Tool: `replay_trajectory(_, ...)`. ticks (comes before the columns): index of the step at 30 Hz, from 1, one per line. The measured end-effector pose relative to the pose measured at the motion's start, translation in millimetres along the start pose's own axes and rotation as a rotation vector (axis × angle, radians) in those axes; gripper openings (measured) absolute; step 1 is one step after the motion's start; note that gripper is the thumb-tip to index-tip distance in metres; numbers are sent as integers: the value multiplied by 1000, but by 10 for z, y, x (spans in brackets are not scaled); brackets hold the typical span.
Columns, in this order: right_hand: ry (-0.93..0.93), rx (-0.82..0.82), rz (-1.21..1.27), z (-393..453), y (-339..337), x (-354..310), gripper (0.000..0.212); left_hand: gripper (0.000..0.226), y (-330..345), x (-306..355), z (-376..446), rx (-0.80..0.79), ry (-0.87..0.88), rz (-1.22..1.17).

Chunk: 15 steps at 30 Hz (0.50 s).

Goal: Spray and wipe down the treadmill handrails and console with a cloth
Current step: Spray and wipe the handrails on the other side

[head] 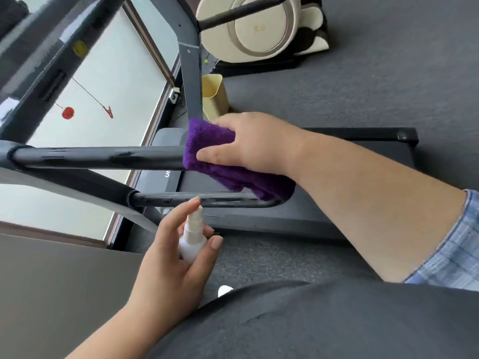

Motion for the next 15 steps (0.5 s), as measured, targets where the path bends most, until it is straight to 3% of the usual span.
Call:
replay_trajectory(3, -67, 174, 343, -284, 37, 372, 48, 58, 27, 66, 27, 4, 25, -4)
replay_trajectory(8, -212, 601, 237, -675, 333, 833, 93, 60, 140, 151, 90, -19, 65, -17)
replay_trajectory(12, -223, 689, 181, -682, 438, 951, 96, 60, 221, 187, 72, -60, 78, -19)
replay_trajectory(15, -182, 654, 250, -701, 498, 1071, 93, 59, 254, 225, 57, -61, 68, -22)
Point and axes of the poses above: each hand's wrist, its own z-axis towards the middle knuckle, its own y-axis out of the palm, x = y × z, the point moved 7 cm from there along z, towards the middle knuckle, and after that the axes turned 1 degree about -x, right-handed, at the moved point
